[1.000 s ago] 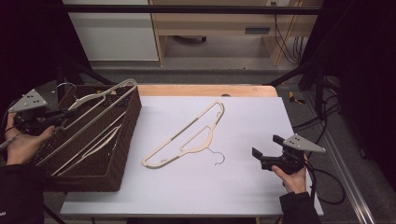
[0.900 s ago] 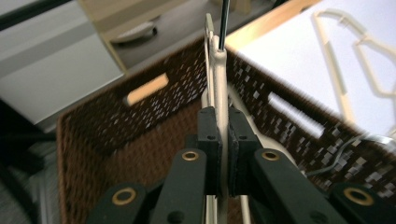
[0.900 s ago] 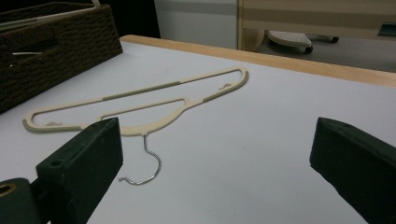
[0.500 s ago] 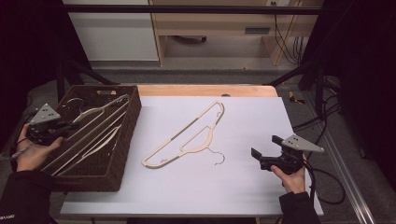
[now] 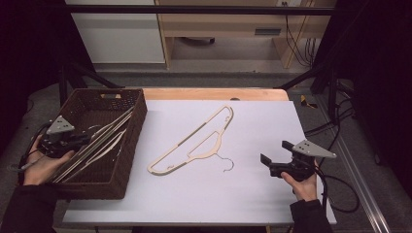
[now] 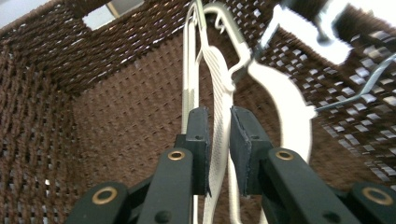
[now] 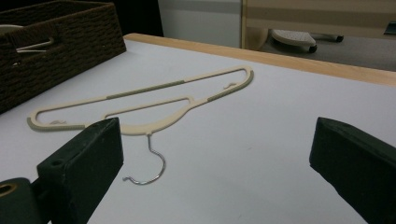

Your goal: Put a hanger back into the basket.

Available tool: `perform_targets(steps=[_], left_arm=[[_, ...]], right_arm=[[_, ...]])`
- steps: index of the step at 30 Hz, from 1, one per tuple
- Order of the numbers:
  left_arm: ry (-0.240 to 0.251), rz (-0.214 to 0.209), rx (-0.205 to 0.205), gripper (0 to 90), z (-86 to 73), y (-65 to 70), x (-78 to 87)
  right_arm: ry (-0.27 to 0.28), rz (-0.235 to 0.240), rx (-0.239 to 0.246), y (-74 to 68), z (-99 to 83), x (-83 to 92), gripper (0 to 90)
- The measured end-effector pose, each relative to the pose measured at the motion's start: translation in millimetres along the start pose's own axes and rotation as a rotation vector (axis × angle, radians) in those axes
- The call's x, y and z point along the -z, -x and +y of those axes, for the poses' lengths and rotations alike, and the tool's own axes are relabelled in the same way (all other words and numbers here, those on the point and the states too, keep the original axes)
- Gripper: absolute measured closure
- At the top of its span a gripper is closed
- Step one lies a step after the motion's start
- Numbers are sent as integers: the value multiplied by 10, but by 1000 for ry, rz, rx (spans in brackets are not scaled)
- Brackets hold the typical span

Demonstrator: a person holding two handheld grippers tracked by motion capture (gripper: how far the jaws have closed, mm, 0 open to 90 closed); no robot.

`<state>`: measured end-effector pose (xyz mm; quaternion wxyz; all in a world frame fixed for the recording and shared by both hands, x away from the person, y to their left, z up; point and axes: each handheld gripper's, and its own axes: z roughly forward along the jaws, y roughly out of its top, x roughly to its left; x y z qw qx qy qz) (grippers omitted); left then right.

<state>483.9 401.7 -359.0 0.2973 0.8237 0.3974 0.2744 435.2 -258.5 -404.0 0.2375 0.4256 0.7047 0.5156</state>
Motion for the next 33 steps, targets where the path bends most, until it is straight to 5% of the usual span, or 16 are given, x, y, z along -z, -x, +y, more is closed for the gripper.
perform_targets(steps=[6,12,21,24,33], left_arm=[[41,-13,38,715,-17,65,147],[239,-26,160,535,18,198,287],[437,-88,219,243,185,584,308],[456,-88,216,129,254,732,263],[484,-161,201,83,432,1107,158]], right_arm=[[7,10,8,-31,24,2,33],[11,15,10,-55,52,-8,34],[2,26,9,-115,69,-71,36],[-1,28,8,-142,86,-95,37],[2,35,16,-188,128,-134,39]])
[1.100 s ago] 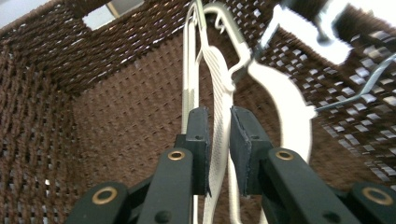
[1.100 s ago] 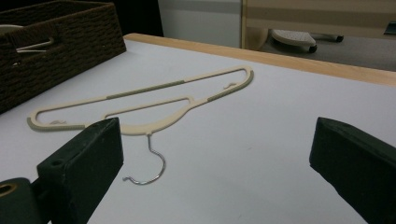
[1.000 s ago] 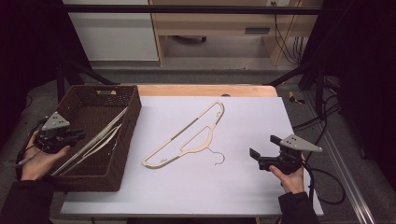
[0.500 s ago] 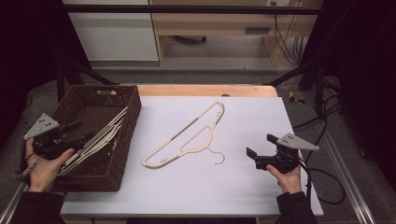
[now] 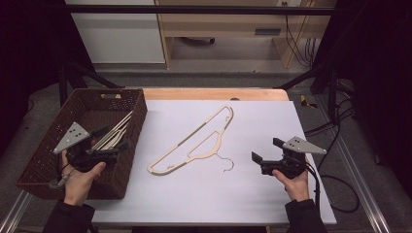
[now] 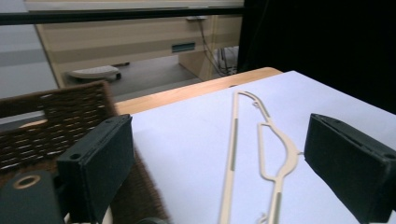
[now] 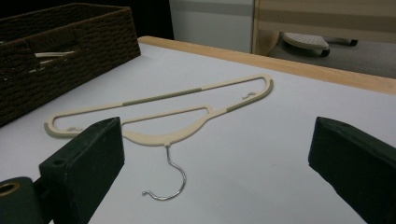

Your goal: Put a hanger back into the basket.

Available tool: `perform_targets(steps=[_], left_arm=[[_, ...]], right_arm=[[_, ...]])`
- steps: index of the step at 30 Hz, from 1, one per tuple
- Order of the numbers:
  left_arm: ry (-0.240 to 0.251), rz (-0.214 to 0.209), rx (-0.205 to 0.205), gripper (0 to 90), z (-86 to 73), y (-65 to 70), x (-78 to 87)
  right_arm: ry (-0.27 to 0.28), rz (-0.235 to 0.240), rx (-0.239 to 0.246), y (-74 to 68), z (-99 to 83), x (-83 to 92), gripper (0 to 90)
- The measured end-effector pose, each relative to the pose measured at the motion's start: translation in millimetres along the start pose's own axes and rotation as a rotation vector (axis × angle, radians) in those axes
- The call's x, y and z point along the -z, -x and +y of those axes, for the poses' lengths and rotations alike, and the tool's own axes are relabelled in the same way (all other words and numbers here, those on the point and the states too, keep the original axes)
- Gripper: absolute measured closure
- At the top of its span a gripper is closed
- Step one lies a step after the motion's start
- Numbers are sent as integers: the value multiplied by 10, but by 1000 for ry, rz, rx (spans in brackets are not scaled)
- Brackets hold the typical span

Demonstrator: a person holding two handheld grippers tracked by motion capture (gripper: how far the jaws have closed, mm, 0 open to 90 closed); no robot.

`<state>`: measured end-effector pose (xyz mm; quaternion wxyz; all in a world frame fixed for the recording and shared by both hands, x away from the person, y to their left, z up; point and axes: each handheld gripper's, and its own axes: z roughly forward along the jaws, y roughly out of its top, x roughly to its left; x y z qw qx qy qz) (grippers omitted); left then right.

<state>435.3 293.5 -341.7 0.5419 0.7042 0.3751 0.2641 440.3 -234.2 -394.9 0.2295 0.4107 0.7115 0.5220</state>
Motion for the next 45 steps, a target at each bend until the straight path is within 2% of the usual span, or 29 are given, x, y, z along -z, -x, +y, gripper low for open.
perform_targets(steps=[5,12,22,34,38,45], left_arm=[[-1,-39,-4,75,-25,142,-128],[12,-109,-18,75,-115,332,-216],[-29,-167,-58,72,-165,584,-309],[-143,-200,-68,76,-434,737,-543],[-171,-211,-82,77,-494,779,-608],[-211,-219,-90,75,-590,799,-685]], right_arm=[[0,11,6,-33,30,-46,40],[-9,28,22,-94,55,-132,41],[-27,53,47,-221,107,-286,49],[-92,83,64,-354,120,-598,87],[-121,99,68,-408,91,-730,126],[-189,83,78,-451,4,-1001,213]])
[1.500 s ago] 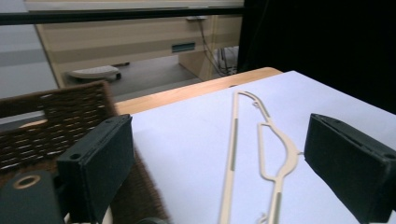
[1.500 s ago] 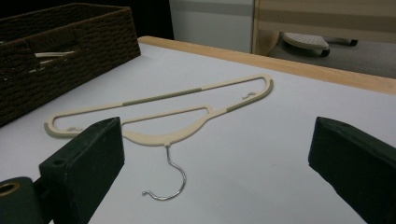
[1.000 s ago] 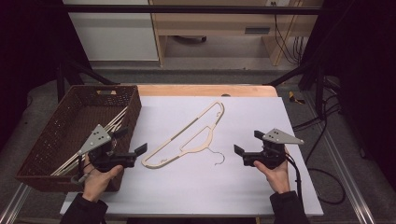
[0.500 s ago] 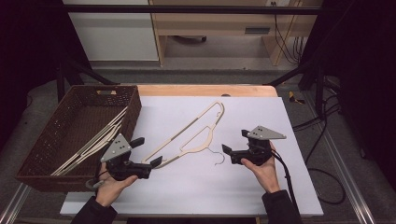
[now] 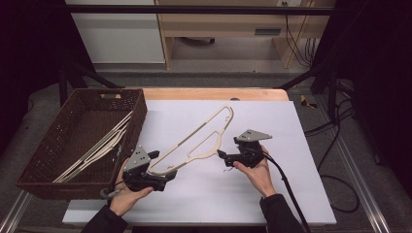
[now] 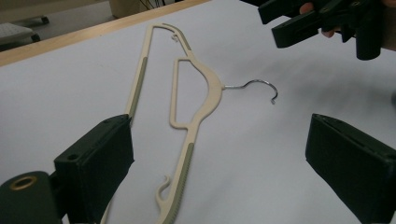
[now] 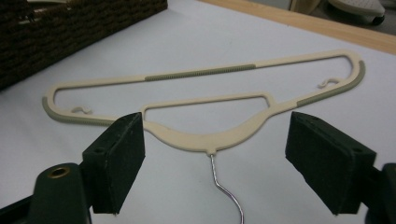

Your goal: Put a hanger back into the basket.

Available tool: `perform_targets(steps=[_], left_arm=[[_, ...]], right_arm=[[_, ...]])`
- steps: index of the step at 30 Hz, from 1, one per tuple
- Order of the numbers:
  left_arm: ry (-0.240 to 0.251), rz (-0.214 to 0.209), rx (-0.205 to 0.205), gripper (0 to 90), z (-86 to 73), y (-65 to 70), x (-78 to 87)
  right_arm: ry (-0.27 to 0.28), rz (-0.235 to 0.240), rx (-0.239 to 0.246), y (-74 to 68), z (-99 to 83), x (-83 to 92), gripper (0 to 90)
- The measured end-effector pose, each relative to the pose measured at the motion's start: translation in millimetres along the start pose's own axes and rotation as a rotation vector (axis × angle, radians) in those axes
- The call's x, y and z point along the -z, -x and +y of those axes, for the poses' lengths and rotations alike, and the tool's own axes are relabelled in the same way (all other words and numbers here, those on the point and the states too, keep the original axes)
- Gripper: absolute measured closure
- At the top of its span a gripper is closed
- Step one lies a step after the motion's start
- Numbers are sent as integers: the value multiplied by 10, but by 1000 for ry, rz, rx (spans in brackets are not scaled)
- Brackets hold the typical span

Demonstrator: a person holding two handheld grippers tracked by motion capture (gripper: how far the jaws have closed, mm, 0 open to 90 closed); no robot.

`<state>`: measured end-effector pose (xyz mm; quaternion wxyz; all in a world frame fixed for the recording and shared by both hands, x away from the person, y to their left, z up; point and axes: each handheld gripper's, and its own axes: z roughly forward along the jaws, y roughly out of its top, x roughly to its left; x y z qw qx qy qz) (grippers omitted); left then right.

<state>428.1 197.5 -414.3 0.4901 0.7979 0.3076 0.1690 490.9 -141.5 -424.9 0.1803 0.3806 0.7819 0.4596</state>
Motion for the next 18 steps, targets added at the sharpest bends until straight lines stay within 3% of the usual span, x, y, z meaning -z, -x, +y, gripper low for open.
perform_targets(steps=[8,10,18], left_arm=[[-26,-6,-9,74,-35,10,-73],[-28,-4,-6,75,-41,3,-74],[-41,-5,-10,78,-48,0,-101]], right_arm=[[-99,-17,15,5,-98,-341,345],[-127,-27,-1,8,-130,-405,396],[-196,-38,27,59,-231,-577,612]])
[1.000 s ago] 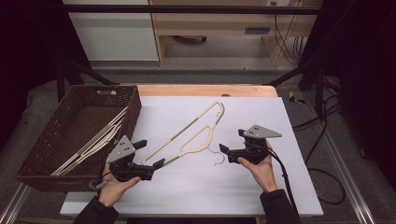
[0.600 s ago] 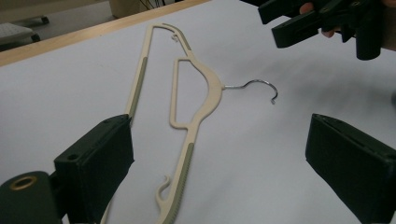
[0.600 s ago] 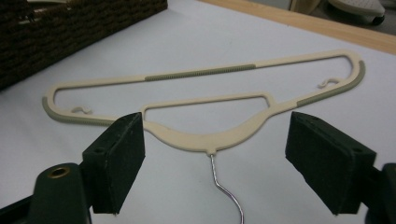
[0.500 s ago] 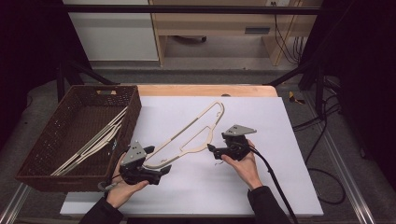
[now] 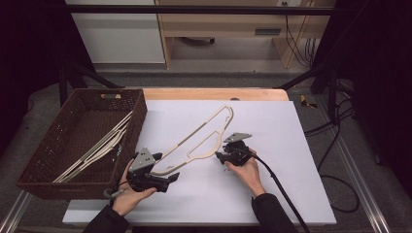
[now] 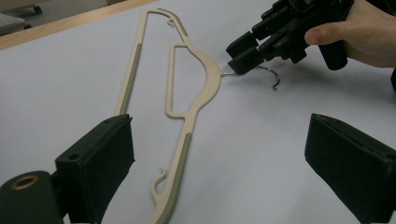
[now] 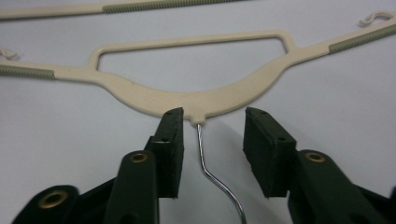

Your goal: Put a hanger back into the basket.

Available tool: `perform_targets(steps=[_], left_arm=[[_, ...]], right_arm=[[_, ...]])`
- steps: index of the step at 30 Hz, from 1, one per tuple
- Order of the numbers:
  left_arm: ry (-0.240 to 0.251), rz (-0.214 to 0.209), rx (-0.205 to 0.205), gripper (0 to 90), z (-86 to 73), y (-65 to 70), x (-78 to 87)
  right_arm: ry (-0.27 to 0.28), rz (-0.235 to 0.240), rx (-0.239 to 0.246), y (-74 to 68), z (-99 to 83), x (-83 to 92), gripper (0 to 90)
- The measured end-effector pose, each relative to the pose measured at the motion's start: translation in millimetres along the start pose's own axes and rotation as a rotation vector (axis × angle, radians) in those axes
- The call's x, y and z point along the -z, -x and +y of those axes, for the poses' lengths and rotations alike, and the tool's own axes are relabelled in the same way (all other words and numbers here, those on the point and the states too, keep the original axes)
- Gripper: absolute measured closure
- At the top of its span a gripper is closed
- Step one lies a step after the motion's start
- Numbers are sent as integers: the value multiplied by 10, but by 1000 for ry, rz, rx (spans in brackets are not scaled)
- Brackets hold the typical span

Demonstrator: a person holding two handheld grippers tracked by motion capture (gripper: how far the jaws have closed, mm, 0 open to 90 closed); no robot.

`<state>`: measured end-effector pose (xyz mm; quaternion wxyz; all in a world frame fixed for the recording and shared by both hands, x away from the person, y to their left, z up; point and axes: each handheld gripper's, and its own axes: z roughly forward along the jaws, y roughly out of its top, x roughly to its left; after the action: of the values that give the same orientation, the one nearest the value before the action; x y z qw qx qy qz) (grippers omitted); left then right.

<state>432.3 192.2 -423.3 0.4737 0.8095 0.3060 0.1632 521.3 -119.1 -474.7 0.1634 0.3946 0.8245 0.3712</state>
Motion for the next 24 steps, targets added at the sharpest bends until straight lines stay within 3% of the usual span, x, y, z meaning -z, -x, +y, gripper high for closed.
perform_targets(steps=[6,7,14,16,17,18,24], left_arm=[[-6,-5,-3,79,-7,11,-20],[-6,-5,-3,79,-9,13,-22],[-10,-6,-7,80,-18,20,-27],[-10,-7,-8,81,-18,21,-31],[-12,-6,-9,80,-18,22,-34],[-13,-8,-10,81,-16,21,-39],[-21,-11,-13,83,-1,32,-59]], right_arm=[[-29,9,13,-29,-22,-53,726],[-30,9,34,-24,-23,-49,744],[-43,25,20,-28,-19,-44,869],[-52,30,-3,-43,-15,-40,877],[-47,31,10,-30,-19,-46,879],[-57,32,-22,-43,-13,-41,884],[-51,69,-21,25,-14,-45,890]])
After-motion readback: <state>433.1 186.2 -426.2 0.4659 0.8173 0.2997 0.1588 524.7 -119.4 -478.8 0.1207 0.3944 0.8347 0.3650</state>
